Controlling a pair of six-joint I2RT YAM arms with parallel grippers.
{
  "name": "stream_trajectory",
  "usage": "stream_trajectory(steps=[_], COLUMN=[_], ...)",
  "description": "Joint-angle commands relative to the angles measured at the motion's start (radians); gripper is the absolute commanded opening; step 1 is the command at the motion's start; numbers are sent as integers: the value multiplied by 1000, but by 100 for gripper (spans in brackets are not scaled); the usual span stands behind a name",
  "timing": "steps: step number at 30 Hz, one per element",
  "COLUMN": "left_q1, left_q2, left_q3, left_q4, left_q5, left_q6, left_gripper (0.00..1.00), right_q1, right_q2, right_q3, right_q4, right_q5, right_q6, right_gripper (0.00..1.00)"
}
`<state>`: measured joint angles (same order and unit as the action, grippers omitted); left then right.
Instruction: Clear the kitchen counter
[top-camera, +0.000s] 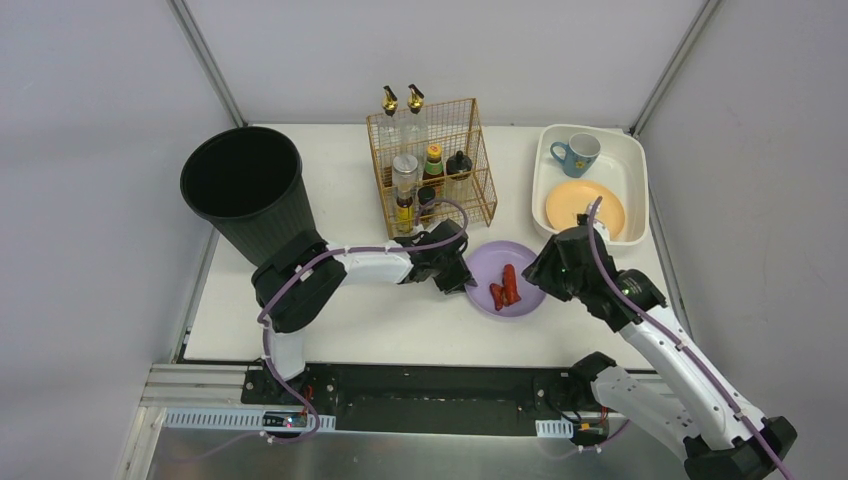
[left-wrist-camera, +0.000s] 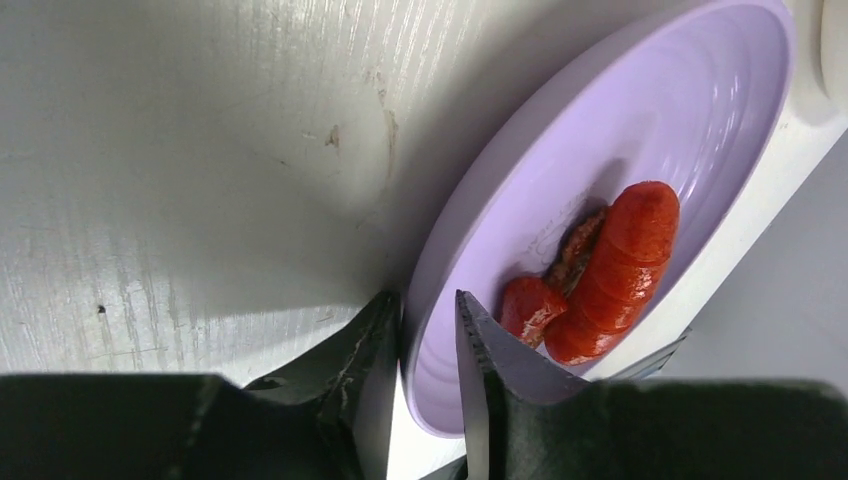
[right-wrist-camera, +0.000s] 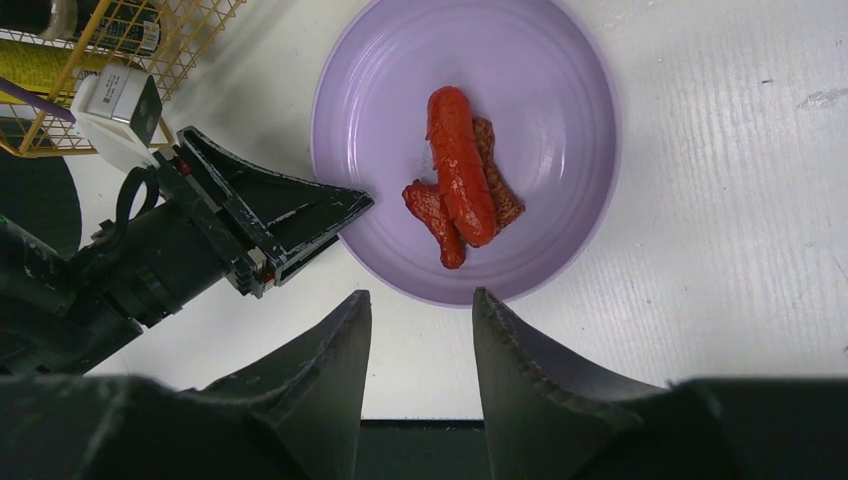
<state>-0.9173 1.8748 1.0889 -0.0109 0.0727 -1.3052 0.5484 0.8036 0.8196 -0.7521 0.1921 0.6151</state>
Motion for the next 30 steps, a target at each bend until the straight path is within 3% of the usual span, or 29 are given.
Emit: stream_trajectory(steps=[1,7,18,30], left_q1=[-18,-31,-66,-101], left_q2=[33,26,-88,-277], left_q3=[17,18,-11,109], left_q4=[-31,-31,-36,-267], left_q5=[-39,-42,-23,-10], left_q6=[-7,-9,5,127], left_gripper=[25,0,0,0], right_q1=[-9,-11,-12,-13], right_q2=[-26,-45,-68,-53], right_q3=[-7,-8,59,246], right_q4=[-12,-23,-79,-185], right_q5=[-13,-16,19,89], right_q6=[-17,-15,-33,-85], right_gripper=[45,45,45,43])
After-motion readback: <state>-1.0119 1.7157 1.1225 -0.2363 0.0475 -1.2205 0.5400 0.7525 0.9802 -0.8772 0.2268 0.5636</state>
